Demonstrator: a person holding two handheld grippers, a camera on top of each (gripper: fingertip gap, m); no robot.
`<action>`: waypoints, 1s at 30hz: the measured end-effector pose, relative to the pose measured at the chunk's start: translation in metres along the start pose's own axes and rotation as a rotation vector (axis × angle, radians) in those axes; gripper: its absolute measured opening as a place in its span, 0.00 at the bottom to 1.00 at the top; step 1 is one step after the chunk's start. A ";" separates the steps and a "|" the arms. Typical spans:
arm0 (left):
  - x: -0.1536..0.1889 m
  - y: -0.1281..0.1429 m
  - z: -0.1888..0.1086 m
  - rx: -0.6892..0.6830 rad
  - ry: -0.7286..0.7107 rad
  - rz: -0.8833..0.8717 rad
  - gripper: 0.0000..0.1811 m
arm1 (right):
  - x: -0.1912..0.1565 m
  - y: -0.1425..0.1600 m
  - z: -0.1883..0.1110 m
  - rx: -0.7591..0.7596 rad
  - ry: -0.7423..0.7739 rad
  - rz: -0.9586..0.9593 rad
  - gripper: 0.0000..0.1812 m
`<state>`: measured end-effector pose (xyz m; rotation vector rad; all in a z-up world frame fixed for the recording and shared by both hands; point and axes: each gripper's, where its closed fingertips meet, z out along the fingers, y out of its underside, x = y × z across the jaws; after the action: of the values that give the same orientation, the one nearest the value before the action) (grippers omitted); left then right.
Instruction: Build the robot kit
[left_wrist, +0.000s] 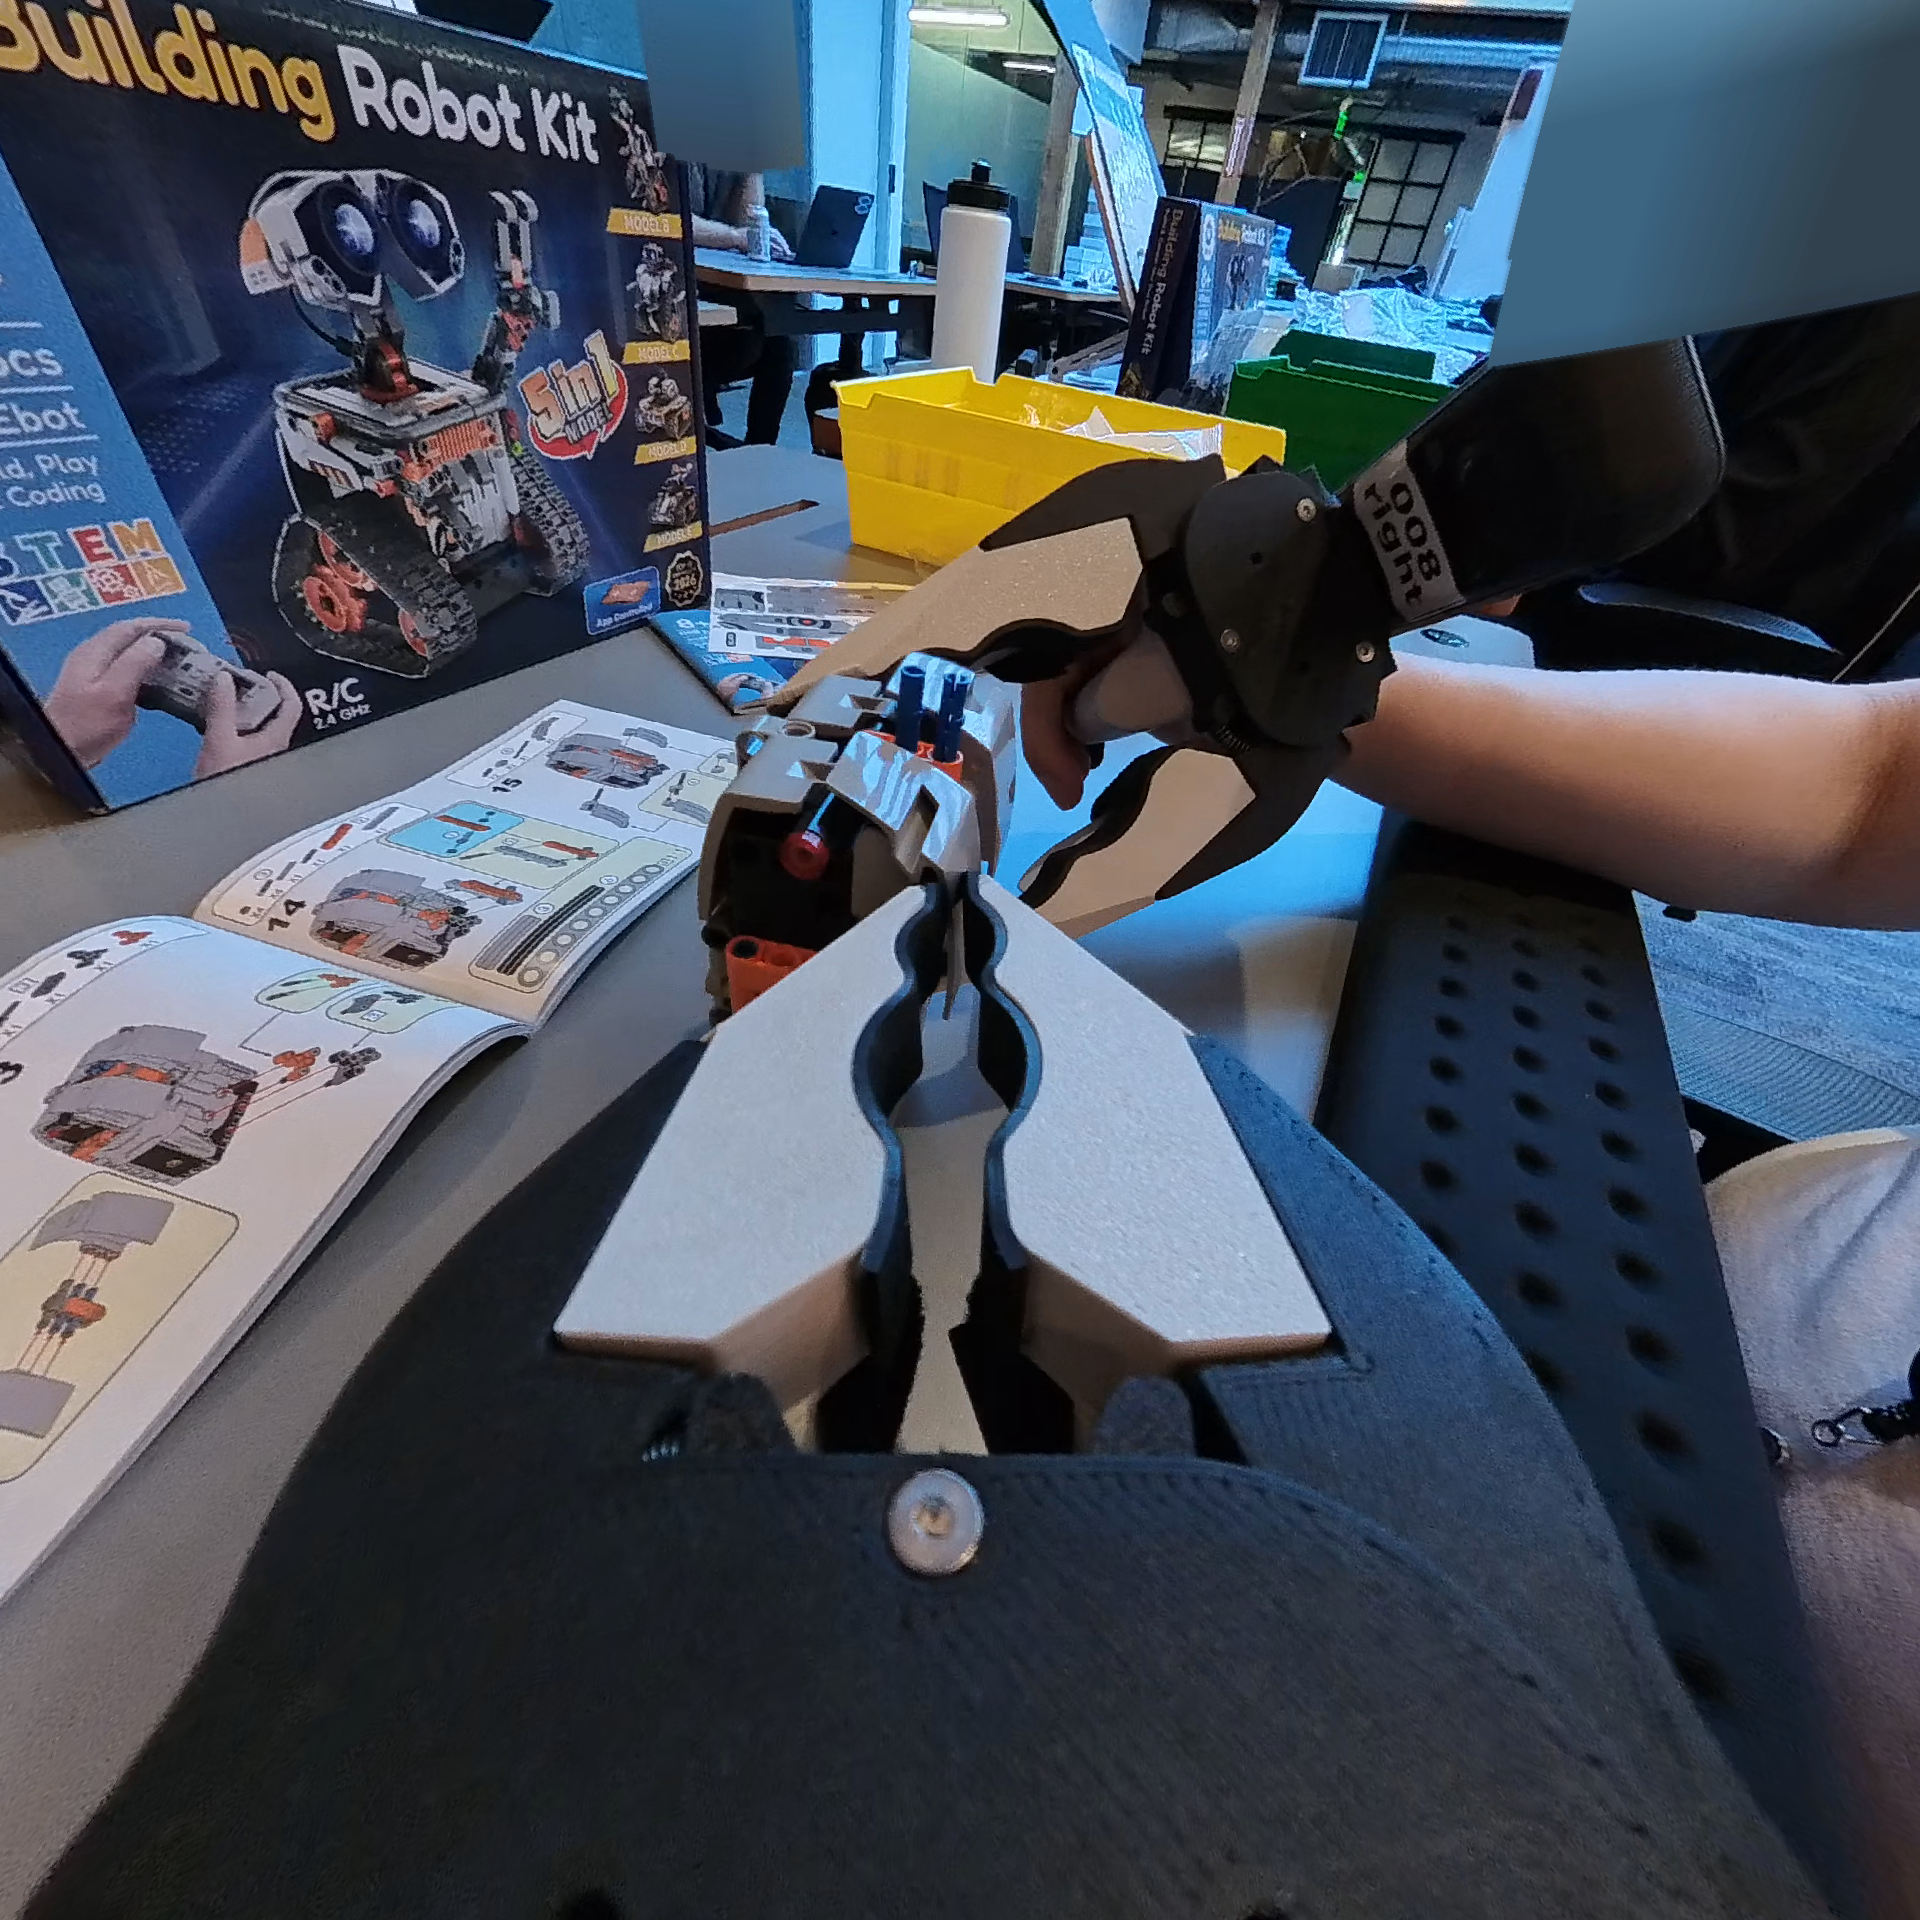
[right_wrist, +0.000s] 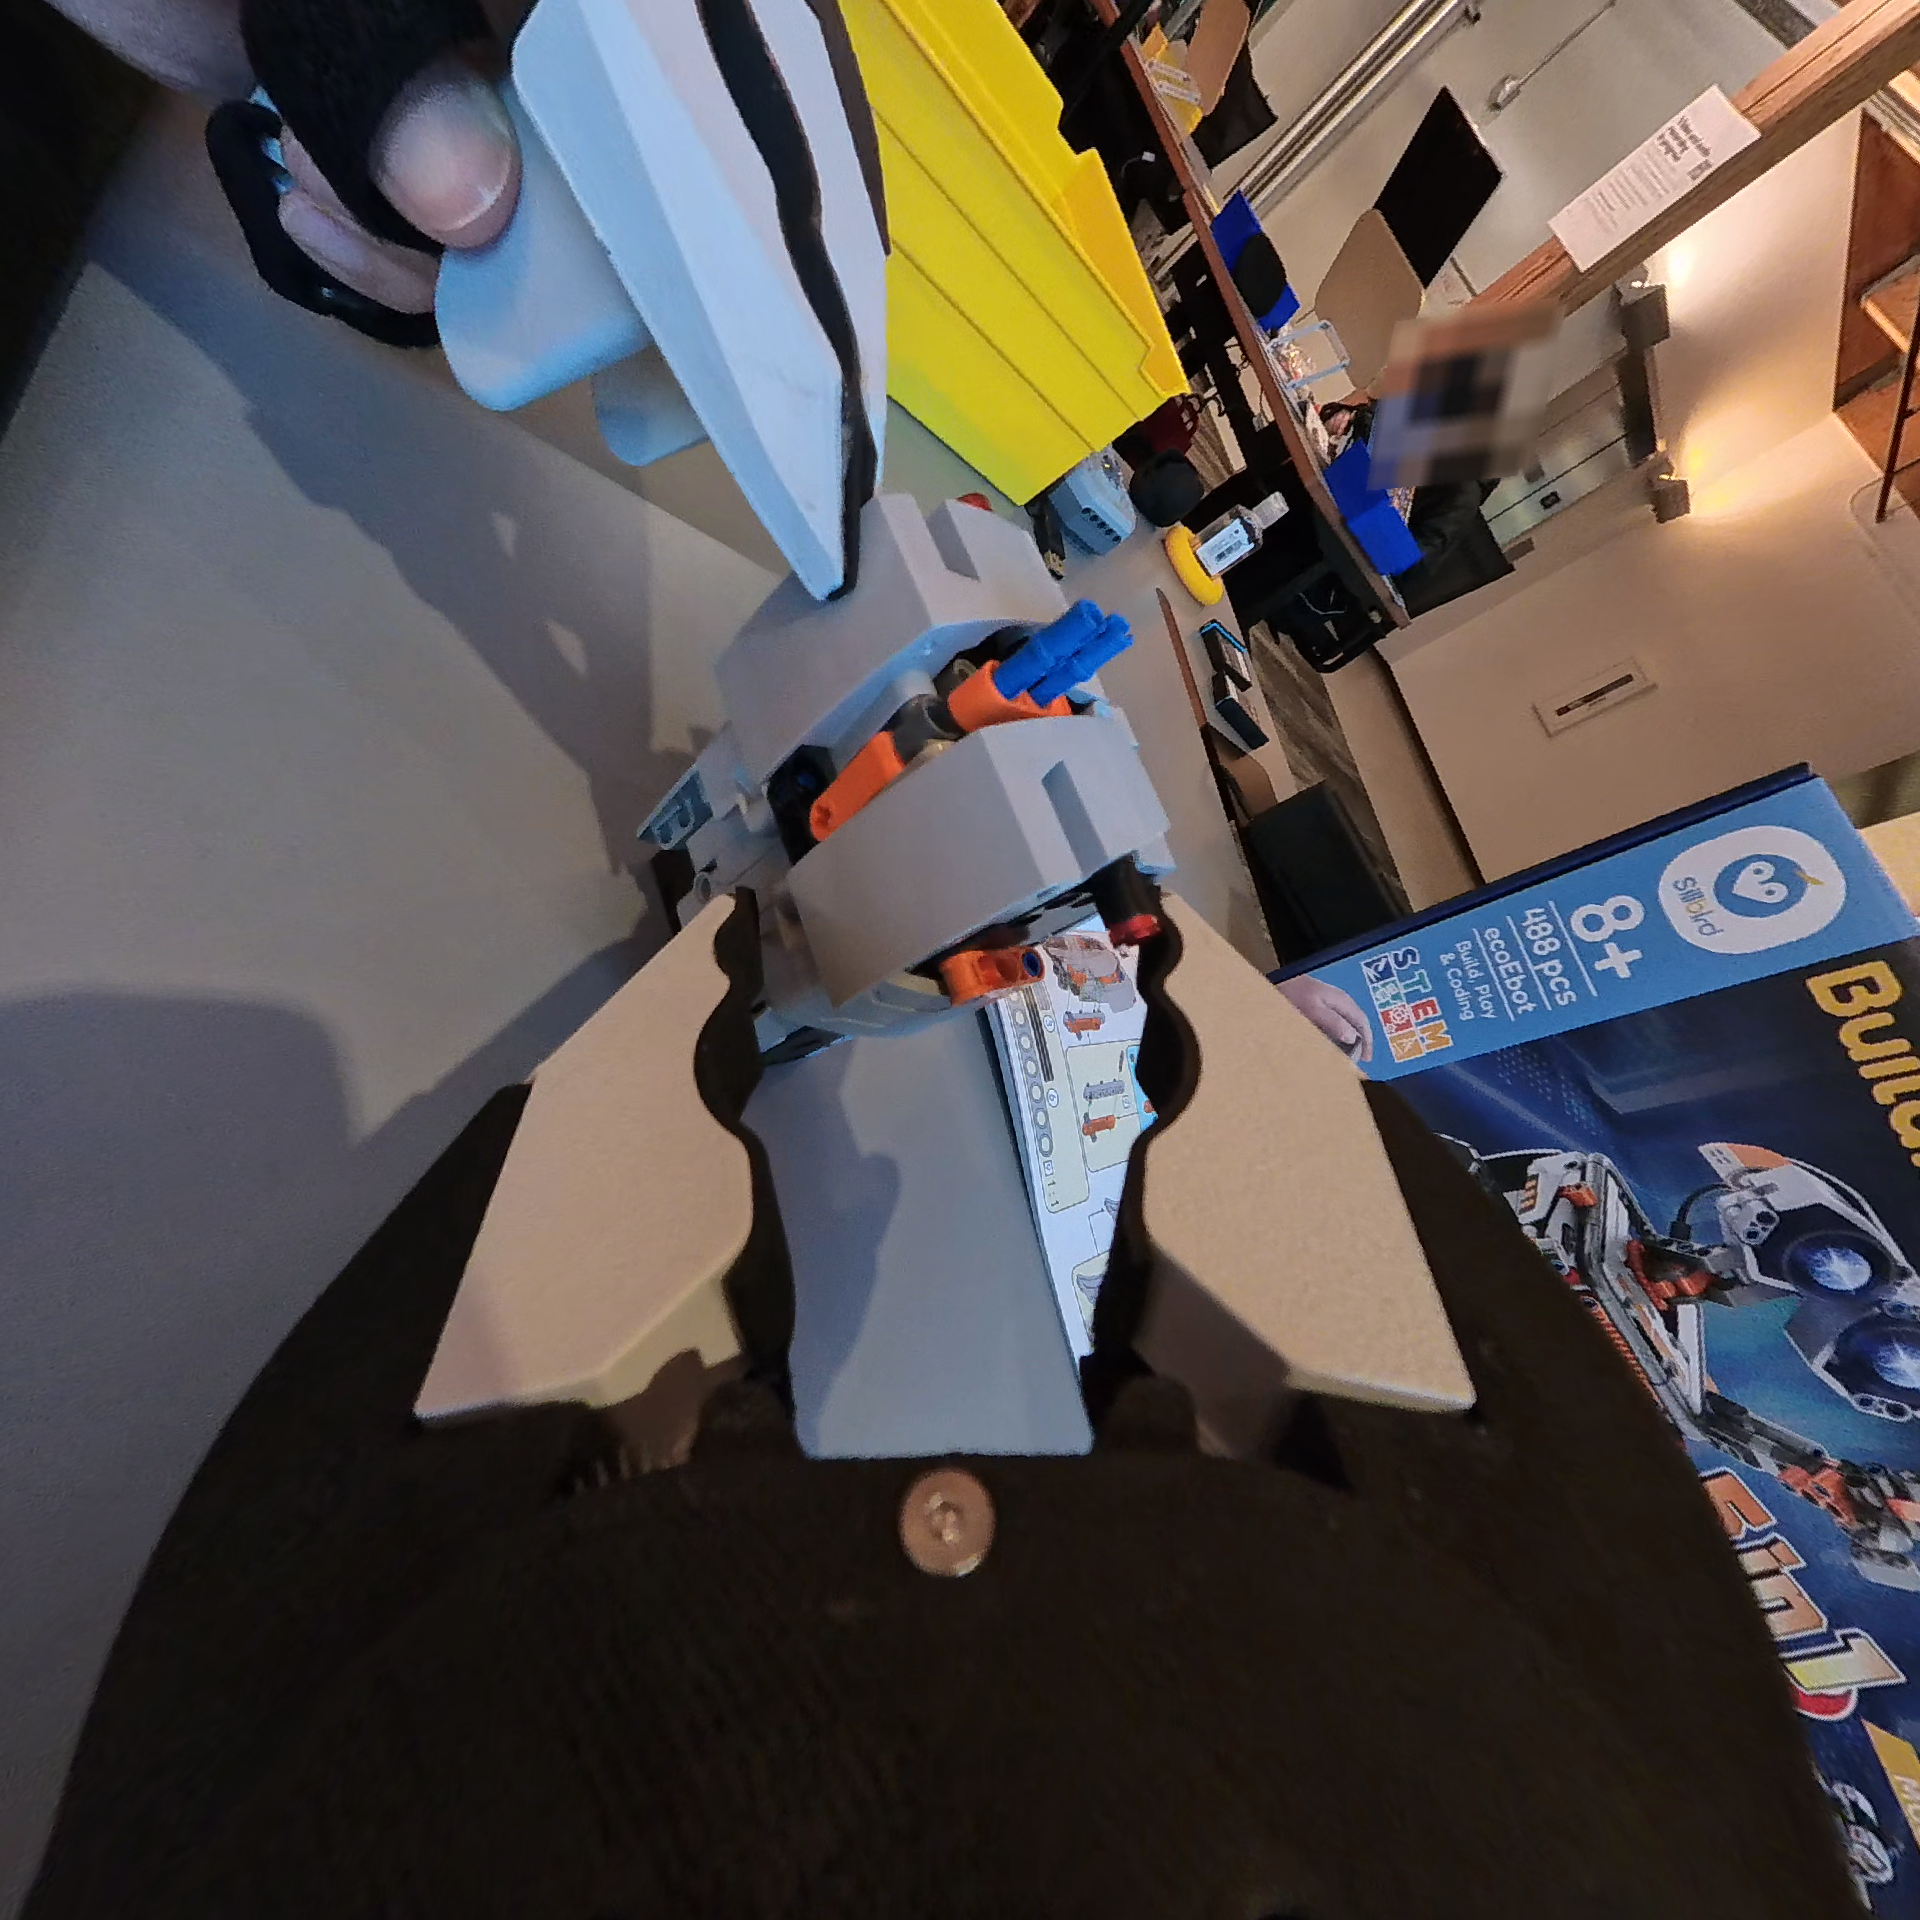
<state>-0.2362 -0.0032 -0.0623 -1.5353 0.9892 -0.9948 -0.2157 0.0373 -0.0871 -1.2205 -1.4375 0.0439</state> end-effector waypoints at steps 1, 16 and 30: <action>0.000 0.000 0.000 0.001 -0.001 -0.001 0.00 | 0.000 0.000 0.000 0.002 -0.001 -0.002 0.40; -0.001 -0.002 -0.001 0.009 -0.017 0.021 0.00 | 0.005 -0.032 -0.019 0.001 -0.205 0.004 0.41; -0.002 -0.002 0.000 0.005 -0.034 0.048 0.00 | 0.027 -0.053 -0.023 -0.058 -0.102 -0.220 0.43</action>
<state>-0.2367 -0.0014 -0.0601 -1.5125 0.9945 -0.9337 -0.2254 0.0181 -0.0276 -1.1138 -1.6651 -0.0877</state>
